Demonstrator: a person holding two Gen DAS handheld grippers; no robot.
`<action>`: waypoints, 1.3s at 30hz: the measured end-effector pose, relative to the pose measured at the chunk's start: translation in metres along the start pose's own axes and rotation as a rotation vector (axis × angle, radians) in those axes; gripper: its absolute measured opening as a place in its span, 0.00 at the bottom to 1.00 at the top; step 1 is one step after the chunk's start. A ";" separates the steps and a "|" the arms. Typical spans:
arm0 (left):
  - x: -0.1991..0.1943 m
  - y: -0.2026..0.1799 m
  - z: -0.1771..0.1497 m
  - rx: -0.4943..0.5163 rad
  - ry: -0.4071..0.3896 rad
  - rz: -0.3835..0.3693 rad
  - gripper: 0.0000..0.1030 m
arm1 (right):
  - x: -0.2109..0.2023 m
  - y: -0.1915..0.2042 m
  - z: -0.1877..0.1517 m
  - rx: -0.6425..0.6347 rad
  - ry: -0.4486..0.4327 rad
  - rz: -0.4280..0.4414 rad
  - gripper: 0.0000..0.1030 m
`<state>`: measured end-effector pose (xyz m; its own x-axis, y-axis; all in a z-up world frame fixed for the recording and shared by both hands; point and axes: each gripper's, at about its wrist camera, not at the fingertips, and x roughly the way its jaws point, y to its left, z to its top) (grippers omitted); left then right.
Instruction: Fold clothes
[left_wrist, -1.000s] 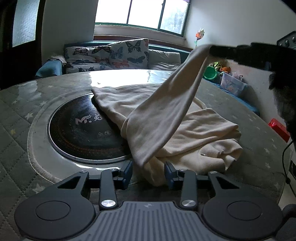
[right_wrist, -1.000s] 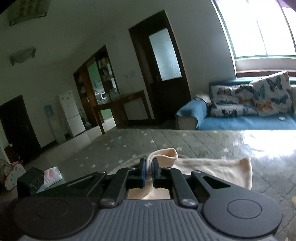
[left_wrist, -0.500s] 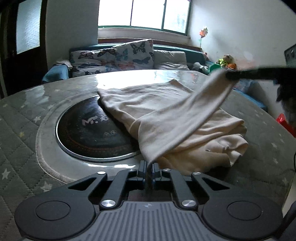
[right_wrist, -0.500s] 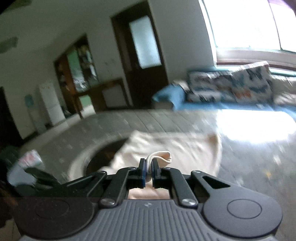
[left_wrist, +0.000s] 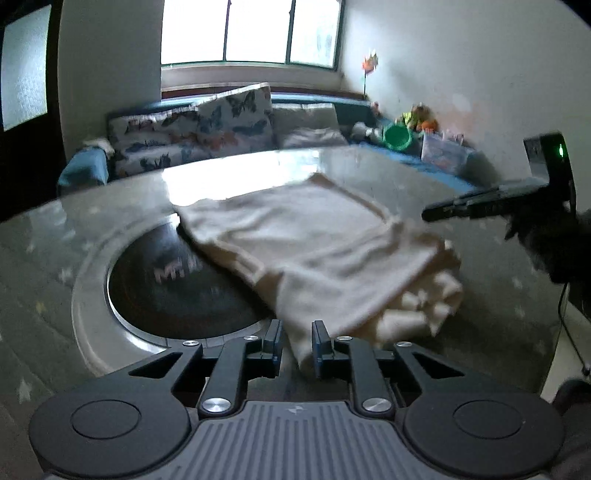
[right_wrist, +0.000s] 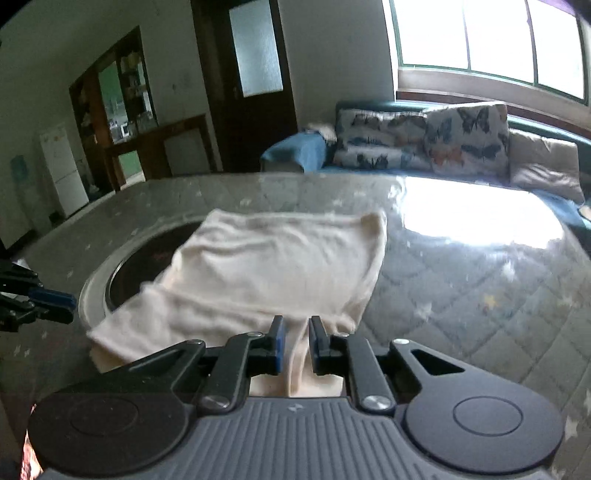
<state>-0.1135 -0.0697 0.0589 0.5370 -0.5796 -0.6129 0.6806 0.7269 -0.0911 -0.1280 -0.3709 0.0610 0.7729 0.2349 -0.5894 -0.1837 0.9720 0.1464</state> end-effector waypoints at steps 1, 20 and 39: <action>0.002 0.001 0.005 -0.010 -0.014 -0.006 0.18 | 0.003 0.002 0.002 -0.009 0.000 0.006 0.13; 0.091 0.019 0.025 -0.128 0.064 -0.054 0.13 | 0.055 0.017 -0.008 -0.142 0.076 0.015 0.12; 0.069 0.006 0.026 -0.081 0.024 -0.057 0.15 | 0.037 0.025 -0.009 -0.177 0.055 0.051 0.14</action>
<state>-0.0594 -0.1146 0.0370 0.4861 -0.6125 -0.6233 0.6664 0.7213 -0.1891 -0.1093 -0.3376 0.0359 0.7263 0.2795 -0.6280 -0.3295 0.9434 0.0386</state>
